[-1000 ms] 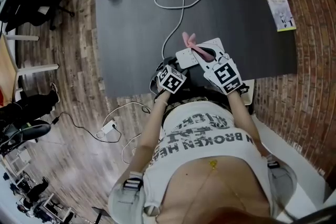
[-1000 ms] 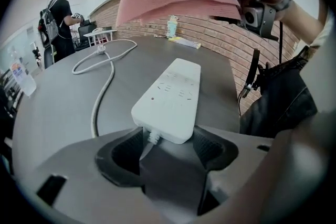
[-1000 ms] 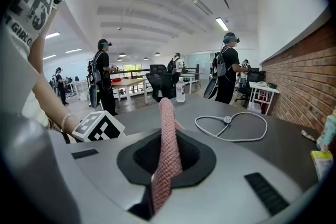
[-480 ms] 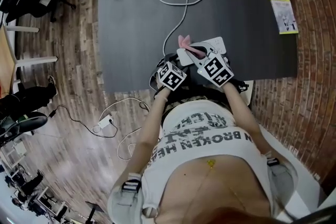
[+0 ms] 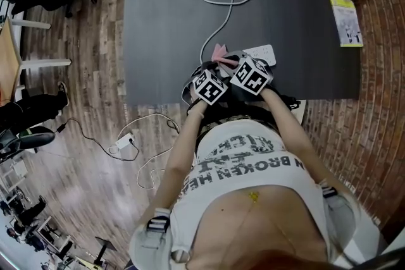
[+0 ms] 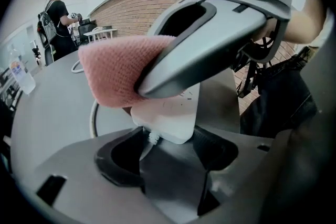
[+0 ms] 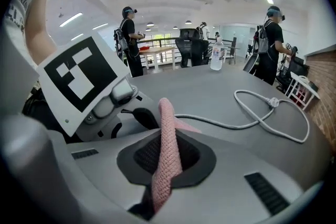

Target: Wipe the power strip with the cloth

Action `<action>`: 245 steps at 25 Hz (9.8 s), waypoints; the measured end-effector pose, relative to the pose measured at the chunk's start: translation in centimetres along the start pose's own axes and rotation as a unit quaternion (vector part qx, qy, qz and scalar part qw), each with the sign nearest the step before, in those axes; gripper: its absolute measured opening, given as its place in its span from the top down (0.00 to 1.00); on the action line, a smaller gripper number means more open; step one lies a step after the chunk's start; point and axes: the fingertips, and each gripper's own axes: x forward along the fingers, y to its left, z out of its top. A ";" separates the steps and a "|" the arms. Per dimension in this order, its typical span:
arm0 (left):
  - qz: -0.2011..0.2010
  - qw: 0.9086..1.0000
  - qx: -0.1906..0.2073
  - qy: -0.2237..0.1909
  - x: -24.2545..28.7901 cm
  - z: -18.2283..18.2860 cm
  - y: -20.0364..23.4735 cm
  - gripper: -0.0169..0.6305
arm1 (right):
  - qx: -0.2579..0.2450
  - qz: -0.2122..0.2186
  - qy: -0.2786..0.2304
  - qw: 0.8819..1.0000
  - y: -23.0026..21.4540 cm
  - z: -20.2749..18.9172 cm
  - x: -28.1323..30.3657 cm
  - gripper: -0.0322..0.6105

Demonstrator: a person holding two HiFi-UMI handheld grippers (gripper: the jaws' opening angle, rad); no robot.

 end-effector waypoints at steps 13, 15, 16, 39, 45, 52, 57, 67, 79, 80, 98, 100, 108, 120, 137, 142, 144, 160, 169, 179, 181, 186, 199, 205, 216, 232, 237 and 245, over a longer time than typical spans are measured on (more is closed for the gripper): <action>-0.001 1.000 -0.002 0.005 0.1 0.0 -0.3 0.54 | 0.029 0.022 0.046 0.998 0.5 -2.1 2.5 0.92; -0.001 1.000 -0.002 0.005 0.0 0.0 -0.1 0.54 | 0.035 0.022 0.045 0.998 0.5 -2.1 2.6 0.92; -0.001 1.000 -0.003 0.004 0.0 0.0 -0.1 0.54 | 0.039 0.021 0.044 0.998 0.5 -2.2 2.5 0.92; 0.000 1.000 -0.005 0.001 0.1 -0.1 0.0 0.54 | 0.058 -0.015 0.036 0.998 -1.1 -3.8 0.9 0.92; 0.001 1.000 -0.004 0.001 0.2 -0.2 0.0 0.54 | 0.065 -0.029 0.037 0.997 -1.7 -4.7 0.3 0.92; 0.001 1.000 -0.005 0.002 0.2 -0.1 0.0 0.54 | 0.073 -0.040 0.038 0.996 -2.4 -5.4 -0.4 0.92; 0.001 1.000 -0.004 0.000 0.1 -0.1 0.1 0.54 | 0.071 -0.044 0.043 0.996 -2.6 -5.6 -0.4 0.92; 0.001 1.000 -0.005 0.000 0.1 -0.1 0.1 0.54 | 0.086 -0.057 0.044 0.994 -3.5 -6.5 -1.2 0.92; 0.001 1.000 -0.006 0.002 0.2 -0.1 -0.1 0.54 | 0.115 -0.082 0.043 0.989 -5.1 -8.2 -2.7 0.92; 0.001 1.000 -0.005 0.002 0.2 -0.1 0.0 0.54 | 0.115 -0.082 0.043 0.989 -5.2 -8.2 -2.8 0.92; 0.004 1.000 -0.005 -0.001 0.2 -0.1 -0.1 0.54 | 0.134 -0.109 0.051 0.984 -7.1 -10.5 -4.6 0.92; 0.002 1.000 -0.005 0.000 0.2 -0.2 0.0 0.54 | 0.140 -0.111 0.051 0.983 -7.4 -10.6 -4.8 0.92; 0.005 1.000 -0.004 -0.003 0.2 -0.1 0.2 0.54 | 0.154 -0.123 0.052 0.979 -8.2 -11.4 -5.6 0.92; 0.004 1.000 -0.005 -0.001 0.3 -0.2 0.1 0.54 | 0.187 -0.164 0.052 0.967 -10.2 -13.9 -7.7 0.92; 0.005 1.000 -0.007 0.002 0.4 -0.4 0.0 0.54 | 0.213 -0.197 0.062 0.955 -11.0 -16.0 -9.5 0.92; 0.003 1.000 -0.006 0.001 0.4 -0.4 -0.1 0.54 | 0.215 -0.202 0.060 0.954 -10.9 -16.0 -9.5 0.92; 0.004 1.000 -0.006 0.000 0.3 -0.4 0.0 0.54 | 0.216 -0.213 0.062 0.951 -10.9 -15.8 -9.5 0.92; 0.003 1.000 -0.004 -0.003 0.3 0.0 0.0 0.54 | 0.065 -0.060 0.007 0.996 -2.6 -6.5 -5.7 0.92; 0.004 1.000 -0.004 -0.003 0.4 0.0 -0.2 0.54 | -0.020 0.037 0.028 0.999 2.5 -3.9 -1.8 0.92; 0.002 1.000 0.000 -0.004 0.3 0.1 -0.1 0.54 | -0.026 0.081 0.061 0.995 4.1 -4.1 1.0 0.92; 0.002 1.000 0.000 -0.004 0.3 0.0 -0.1 0.54 | -0.023 0.081 0.058 0.995 4.1 -4.2 1.1 0.92; 0.002 1.000 0.001 -0.002 0.3 -0.1 -0.2 0.54 | -0.031 0.078 0.058 0.995 4.2 -4.3 1.0 0.92; 0.001 1.000 0.000 -0.001 0.2 -0.1 -0.1 0.54 | -0.021 0.067 0.051 0.996 3.6 -4.8 0.6 0.92; 0.001 1.000 0.000 0.000 0.1 -0.1 0.0 0.54 | -0.004 0.055 0.048 0.997 2.8 -5.2 -0.1 0.92; 0.001 1.000 0.001 0.001 0.3 -0.2 0.1 0.54 | 0.024 0.030 0.044 0.998 1.4 -6.6 -1.2 0.92; -0.001 1.000 -0.001 0.003 0.2 -0.1 0.0 0.54 | 0.046 0.001 0.045 0.998 -0.1 -8.0 -2.6 0.92; 0.001 1.000 0.000 0.004 0.3 0.0 0.1 0.54 | 0.055 -0.008 0.045 0.997 -0.7 -8.7 -3.2 0.92; 0.001 1.000 0.000 0.004 0.3 -0.1 0.1 0.54 | 0.074 -0.021 0.045 0.996 -1.5 -9.9 -3.9 0.93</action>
